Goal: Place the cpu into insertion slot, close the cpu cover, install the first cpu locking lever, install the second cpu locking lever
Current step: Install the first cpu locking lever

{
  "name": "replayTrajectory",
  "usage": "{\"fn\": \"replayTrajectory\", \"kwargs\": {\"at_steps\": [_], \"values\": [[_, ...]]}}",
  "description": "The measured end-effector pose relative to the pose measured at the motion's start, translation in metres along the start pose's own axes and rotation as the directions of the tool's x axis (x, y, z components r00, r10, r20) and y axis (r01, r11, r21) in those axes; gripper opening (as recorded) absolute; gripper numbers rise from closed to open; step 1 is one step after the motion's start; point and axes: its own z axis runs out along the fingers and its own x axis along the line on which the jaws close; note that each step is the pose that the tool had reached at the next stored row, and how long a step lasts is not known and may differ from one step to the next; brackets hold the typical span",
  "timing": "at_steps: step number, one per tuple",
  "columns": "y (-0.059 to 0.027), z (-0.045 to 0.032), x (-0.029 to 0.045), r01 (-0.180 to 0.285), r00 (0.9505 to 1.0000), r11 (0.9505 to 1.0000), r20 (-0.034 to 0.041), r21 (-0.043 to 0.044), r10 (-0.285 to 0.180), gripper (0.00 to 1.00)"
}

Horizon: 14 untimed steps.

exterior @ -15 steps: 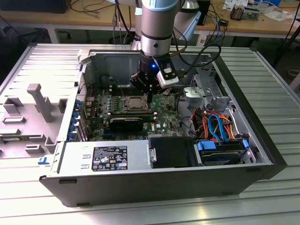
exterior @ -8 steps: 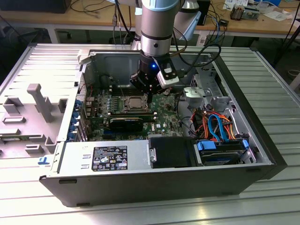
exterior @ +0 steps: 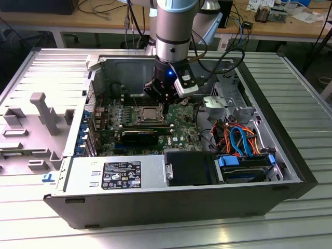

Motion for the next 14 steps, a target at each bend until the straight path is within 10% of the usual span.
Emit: {"fn": "replayTrajectory", "kwargs": {"at_steps": [14], "values": [[0.0,0.0,0.0,0.019,0.9998,0.9998,0.0007,0.0001,-0.019,0.11]]}}
